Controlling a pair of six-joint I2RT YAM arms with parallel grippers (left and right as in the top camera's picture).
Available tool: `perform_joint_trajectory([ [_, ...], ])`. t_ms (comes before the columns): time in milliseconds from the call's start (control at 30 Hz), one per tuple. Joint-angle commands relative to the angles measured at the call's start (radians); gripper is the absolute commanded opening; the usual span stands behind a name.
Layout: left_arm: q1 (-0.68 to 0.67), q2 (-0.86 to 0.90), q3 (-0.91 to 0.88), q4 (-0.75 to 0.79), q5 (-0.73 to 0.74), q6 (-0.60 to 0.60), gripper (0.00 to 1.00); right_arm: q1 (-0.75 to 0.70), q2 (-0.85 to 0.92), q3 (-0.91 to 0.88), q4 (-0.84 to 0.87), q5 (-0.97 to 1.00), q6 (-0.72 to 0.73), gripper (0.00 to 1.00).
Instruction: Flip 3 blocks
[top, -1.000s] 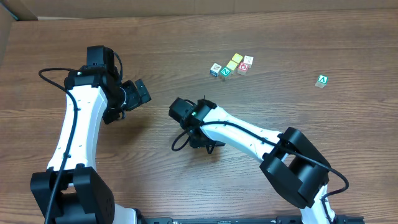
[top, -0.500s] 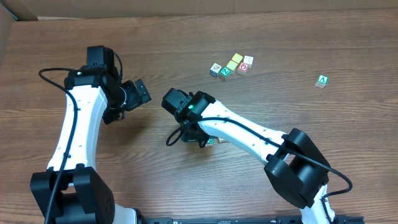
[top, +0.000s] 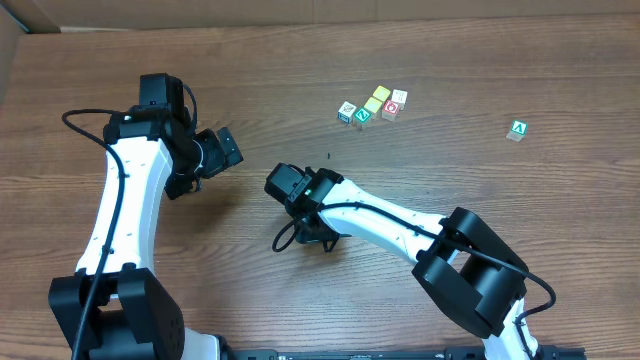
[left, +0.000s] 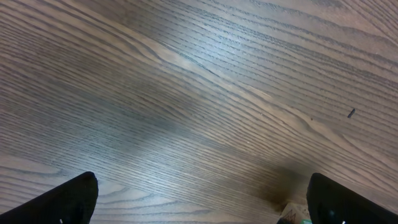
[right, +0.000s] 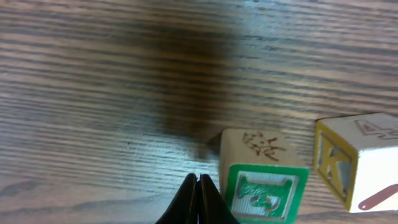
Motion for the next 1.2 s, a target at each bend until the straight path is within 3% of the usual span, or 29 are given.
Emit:
perform_joint_trajectory([
  [0, 0.004, 0.006, 0.013, 0.001, 0.004, -0.014, 1.0, -0.002, -0.005, -0.007, 0.014, 0.044, 0.001, 0.04],
  [1167, 0.004, 0.006, 0.013, 0.001, 0.004, -0.014, 1.0, -0.004, -0.005, -0.007, -0.018, 0.171, 0.0, 0.04],
])
